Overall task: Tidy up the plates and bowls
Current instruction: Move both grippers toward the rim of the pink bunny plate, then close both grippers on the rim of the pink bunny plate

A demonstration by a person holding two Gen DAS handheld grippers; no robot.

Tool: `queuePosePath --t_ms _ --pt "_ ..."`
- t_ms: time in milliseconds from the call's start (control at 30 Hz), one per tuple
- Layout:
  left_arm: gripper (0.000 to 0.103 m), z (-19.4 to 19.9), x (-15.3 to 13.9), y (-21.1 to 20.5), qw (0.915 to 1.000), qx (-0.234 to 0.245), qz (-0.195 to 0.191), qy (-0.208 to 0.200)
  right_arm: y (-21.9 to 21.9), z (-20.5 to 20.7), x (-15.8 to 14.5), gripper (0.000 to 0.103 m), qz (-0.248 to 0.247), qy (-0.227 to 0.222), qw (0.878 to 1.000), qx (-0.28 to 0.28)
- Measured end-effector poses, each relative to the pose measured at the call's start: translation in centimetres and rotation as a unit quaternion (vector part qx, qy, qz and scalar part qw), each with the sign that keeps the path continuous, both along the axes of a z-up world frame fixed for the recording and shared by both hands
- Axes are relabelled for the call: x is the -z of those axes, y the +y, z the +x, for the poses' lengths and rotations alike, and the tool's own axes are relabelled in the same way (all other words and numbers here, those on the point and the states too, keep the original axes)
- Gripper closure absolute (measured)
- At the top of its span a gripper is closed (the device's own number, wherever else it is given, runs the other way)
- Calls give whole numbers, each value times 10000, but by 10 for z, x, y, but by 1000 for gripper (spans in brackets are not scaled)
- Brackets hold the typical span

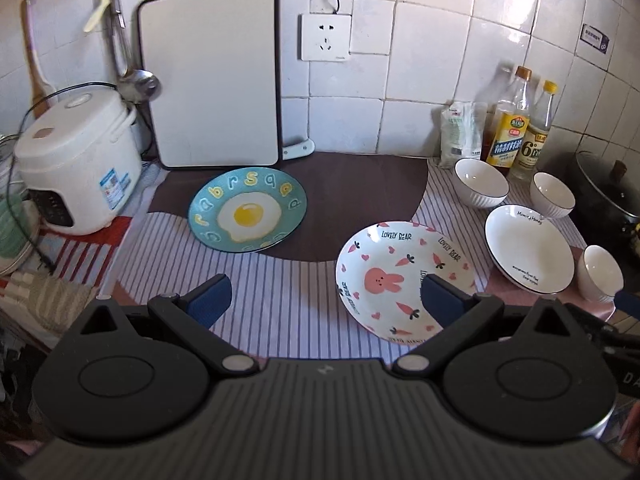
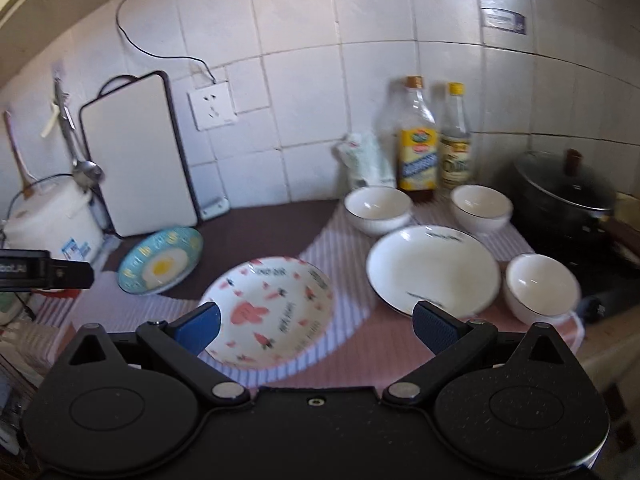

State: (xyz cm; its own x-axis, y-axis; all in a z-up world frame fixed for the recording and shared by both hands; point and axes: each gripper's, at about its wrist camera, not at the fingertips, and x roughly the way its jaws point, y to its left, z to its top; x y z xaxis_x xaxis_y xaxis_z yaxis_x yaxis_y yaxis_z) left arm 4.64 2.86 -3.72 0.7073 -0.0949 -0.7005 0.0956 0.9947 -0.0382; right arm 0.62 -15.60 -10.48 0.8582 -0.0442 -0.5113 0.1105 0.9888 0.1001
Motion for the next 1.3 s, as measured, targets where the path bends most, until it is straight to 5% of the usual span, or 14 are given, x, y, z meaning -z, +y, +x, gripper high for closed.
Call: queuePosePath --t_ms 400,500,800,933,1133,1200,1300 --pt "11 78 89 -2 9991 64 158 384 -14 79 71 7 -47 324 9988 -351" --pt "19 90 111 -8 9983 301 107 486 -14 92 90 13 -134 458 9977 -486" --pt "19 121 164 -21 9957 665 88 638 -15 124 140 23 35 900 9943 -573" --pt "19 133 176 -22 9941 730 104 790 -18 132 148 37 130 798 9951 -566" --pt "61 151 189 -16 9884 706 -306 1312 -26 146 151 76 329 812 9950 -485" --pt "76 155 187 -13 9858 697 -492 1443 -32 145 148 81 572 776 9943 -447" --pt "80 157 188 -15 9850 701 -520 1488 -33 144 149 82 689 880 9923 -525"
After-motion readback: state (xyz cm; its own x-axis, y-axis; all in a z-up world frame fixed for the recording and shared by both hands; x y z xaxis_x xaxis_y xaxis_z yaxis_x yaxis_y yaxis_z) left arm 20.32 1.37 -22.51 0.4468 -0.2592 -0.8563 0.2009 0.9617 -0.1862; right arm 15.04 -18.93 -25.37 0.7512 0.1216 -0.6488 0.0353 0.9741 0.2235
